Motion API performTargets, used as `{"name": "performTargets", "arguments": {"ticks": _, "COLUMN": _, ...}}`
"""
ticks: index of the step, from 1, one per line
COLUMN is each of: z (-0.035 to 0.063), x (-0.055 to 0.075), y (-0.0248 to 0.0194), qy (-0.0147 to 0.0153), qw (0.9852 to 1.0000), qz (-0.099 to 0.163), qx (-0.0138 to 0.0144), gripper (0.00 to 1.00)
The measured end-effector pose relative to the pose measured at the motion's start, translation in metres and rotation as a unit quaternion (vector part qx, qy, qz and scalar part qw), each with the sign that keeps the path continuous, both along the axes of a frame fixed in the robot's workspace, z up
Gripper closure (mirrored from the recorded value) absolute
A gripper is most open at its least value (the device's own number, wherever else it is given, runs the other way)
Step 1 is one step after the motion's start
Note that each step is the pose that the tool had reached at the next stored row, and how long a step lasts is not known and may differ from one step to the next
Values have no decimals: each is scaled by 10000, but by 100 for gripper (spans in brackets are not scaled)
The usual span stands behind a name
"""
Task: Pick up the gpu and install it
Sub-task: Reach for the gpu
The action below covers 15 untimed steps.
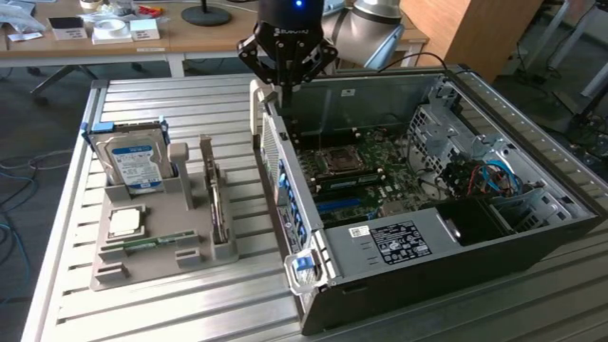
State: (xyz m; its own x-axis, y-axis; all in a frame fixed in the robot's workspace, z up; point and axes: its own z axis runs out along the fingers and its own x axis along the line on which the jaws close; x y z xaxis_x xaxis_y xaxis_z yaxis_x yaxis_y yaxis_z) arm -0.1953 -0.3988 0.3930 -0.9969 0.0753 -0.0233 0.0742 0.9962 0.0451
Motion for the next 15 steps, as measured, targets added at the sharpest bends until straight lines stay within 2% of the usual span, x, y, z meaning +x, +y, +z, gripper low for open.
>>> {"name": "performTargets", "arguments": {"ticks": 15, "z": -2, "x": -247, "y": 0, "qy": 0, "qw": 10000, "qz": 0, "qx": 0, "gripper": 89}}
